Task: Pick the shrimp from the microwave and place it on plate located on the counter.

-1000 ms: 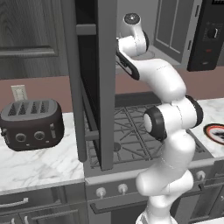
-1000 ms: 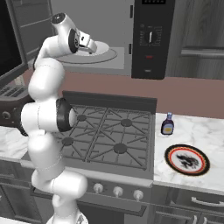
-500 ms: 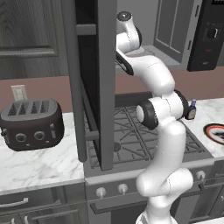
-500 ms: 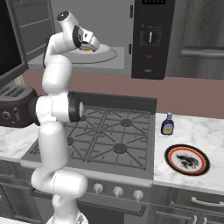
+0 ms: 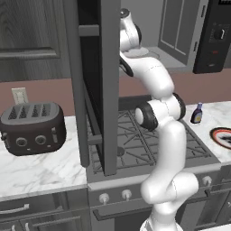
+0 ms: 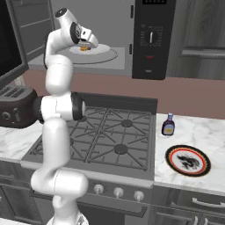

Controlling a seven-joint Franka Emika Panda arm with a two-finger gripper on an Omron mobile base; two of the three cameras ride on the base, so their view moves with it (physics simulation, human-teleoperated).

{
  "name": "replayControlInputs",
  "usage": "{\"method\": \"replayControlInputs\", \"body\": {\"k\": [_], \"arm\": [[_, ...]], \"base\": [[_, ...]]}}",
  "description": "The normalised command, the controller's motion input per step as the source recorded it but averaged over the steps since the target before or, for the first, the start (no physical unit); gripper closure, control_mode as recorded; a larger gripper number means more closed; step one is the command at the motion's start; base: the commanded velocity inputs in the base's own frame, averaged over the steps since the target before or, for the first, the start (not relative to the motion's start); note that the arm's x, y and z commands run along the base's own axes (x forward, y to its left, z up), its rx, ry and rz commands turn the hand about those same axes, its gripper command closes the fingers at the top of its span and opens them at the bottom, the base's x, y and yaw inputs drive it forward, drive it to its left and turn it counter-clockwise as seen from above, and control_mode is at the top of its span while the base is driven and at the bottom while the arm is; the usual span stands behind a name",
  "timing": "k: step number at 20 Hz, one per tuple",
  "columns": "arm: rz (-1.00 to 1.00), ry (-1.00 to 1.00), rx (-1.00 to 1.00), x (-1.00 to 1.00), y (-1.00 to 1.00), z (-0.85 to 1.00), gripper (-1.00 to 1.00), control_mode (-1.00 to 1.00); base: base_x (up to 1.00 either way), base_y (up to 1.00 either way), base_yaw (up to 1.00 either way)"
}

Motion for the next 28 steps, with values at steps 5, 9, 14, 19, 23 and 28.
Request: {"method": "replayControlInputs", "body": {"k": [5, 9, 14, 19, 23, 28], "arm": [[0.00, -0.02, 0.00, -0.23, 0.00, -0.04, 1.00, -1.00], [0.00, -0.11, 0.00, -0.64, -0.05, 0.00, 1.00, -1.00], [0.00, -0.11, -0.02, -0.95, -0.15, -0.02, 1.00, -1.00], [0.09, -0.19, -0.13, -1.00, -0.36, -0.18, 1.00, -1.00], [0.16, -0.25, -0.15, -1.00, -0.54, -0.21, 1.00, -1.00], [0.13, -0.18, -0.17, -1.00, -0.70, -0.38, 1.00, -1.00]], "base": [[0.00, 0.00, 0.00], [0.00, 0.00, 0.00], [0.00, 0.00, 0.00], [0.00, 0.00, 0.00], [0.00, 0.00, 0.00], [0.00, 0.00, 0.00]]}}
